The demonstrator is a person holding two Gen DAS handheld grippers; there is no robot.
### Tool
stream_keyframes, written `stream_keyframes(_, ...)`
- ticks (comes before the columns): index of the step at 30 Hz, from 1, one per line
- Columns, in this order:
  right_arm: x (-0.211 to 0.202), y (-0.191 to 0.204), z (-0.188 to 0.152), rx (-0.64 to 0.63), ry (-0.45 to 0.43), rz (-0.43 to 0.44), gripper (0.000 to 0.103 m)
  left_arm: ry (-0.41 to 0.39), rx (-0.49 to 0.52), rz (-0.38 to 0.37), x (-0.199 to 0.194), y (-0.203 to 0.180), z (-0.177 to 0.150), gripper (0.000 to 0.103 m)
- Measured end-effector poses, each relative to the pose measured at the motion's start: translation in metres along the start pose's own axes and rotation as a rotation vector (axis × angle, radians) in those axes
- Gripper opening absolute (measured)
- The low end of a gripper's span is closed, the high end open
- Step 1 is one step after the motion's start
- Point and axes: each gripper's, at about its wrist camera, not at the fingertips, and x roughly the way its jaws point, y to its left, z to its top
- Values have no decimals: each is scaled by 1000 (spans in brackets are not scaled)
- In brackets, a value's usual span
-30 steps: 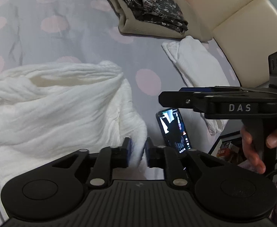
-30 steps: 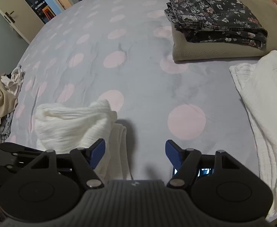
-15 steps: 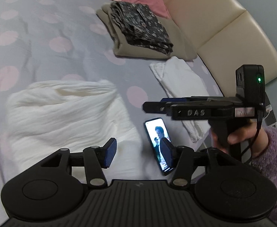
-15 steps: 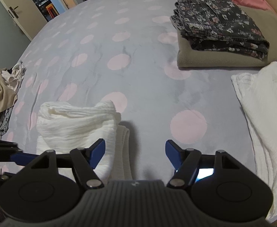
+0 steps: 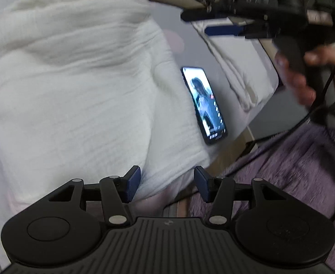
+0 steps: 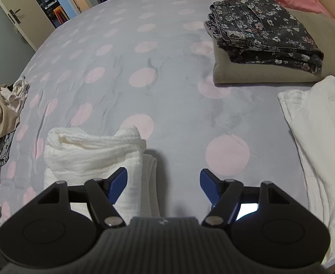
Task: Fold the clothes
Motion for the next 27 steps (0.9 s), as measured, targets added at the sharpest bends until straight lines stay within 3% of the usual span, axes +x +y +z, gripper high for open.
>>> stream_keyframes(3,-1,0,-1,3,-5,-1,73,5,8,-4,2,-1,-7,49)
stream_keyframes(7,-5,-2,0,8,-35,23,72,-49,33,-6,-29,0,-7,50)
stream_keyframes(11,-9,5,1,-18,-65,83,70,-153,24,74,-67,16,5,50)
stream_keyframes(18,-3,25,-1,-80,-71,247,46,-304,-42,196,-97,66,40,46)
stream_keyframes(23,17,44,1,-113,-41,351,43,-328,-77,199,-75,89,68,42)
stream_keyframes(27,47,50,6,-119,10,300,41,-327,-135,219,-53,112,82,38)
